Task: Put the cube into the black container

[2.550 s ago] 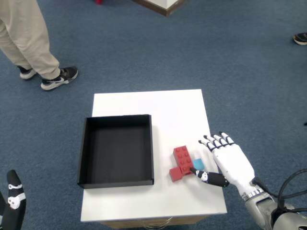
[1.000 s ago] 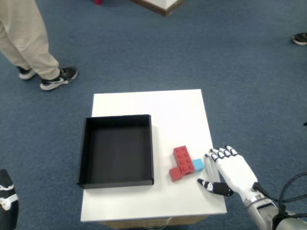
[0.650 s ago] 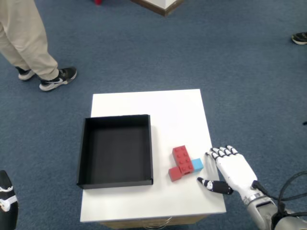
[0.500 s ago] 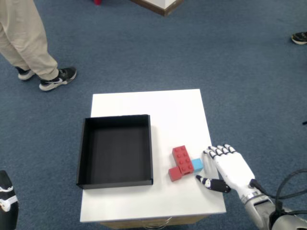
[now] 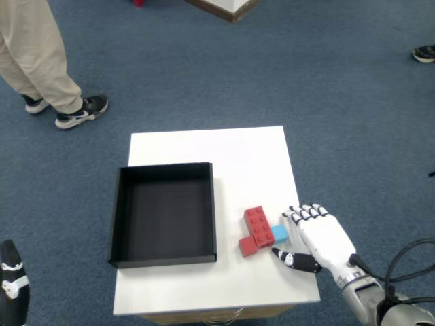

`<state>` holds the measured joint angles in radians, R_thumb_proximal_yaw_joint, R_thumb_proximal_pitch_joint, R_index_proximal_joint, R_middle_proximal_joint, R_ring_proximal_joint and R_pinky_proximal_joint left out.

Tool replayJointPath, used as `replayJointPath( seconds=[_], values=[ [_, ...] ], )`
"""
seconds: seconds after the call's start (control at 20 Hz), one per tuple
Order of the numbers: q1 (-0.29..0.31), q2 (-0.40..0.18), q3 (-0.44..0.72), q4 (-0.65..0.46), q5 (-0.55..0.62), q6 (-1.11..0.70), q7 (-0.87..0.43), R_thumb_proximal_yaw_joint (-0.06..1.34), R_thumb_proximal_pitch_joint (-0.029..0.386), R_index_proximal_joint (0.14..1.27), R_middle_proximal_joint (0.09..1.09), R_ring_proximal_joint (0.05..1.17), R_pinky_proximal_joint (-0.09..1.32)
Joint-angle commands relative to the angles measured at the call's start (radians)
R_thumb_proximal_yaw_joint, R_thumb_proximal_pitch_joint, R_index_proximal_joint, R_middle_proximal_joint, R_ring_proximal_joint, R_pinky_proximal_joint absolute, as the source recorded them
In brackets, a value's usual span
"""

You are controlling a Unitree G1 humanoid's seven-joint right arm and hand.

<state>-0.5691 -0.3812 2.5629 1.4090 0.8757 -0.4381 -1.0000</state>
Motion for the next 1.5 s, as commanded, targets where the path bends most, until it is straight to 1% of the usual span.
replayJointPath(
  seconds=[0.05, 0.25, 0.75, 1.05, 1.1, 1.2, 1.25, 1.4, 1.45, 1.5],
  values=[
    [-0.041, -0.014, 0.006, 0.043, 0.003, -0.025, -0.08, 0.4, 0.028, 0.32, 0.21, 0.23, 0.22],
    [-0.036, -0.014, 0.021, 0.043, -0.009, -0.03, -0.108, 0.39, 0.03, 0.33, 0.21, 0.23, 0.23],
    [-0.037, -0.009, 0.047, 0.042, -0.027, -0.017, -0.126, 0.35, 0.04, 0.33, 0.21, 0.23, 0.24],
    [-0.033, -0.015, 0.048, 0.035, -0.022, 0.0, -0.102, 0.39, 0.056, 0.34, 0.21, 0.23, 0.22],
    [-0.034, -0.014, 0.048, 0.035, -0.021, -0.002, -0.102, 0.4, 0.06, 0.36, 0.21, 0.22, 0.21],
    [-0.033, -0.015, 0.048, 0.034, -0.02, -0.004, -0.103, 0.43, 0.072, 0.5, 0.21, 0.22, 0.2],
    [-0.029, -0.016, 0.048, 0.034, -0.019, -0.005, -0.104, 0.47, 0.081, 0.53, 0.22, 0.22, 0.19],
    [-0.022, -0.02, 0.046, 0.032, -0.013, -0.006, -0.102, 0.55, 0.097, 0.57, 0.22, 0.22, 0.17],
    [-0.022, -0.022, 0.044, 0.032, -0.009, -0.008, -0.1, 0.6, 0.106, 0.6, 0.23, 0.22, 0.17],
    [-0.022, -0.023, 0.042, 0.031, -0.006, -0.011, -0.097, 0.66, 0.117, 0.65, 0.23, 0.22, 0.16]
  ],
)
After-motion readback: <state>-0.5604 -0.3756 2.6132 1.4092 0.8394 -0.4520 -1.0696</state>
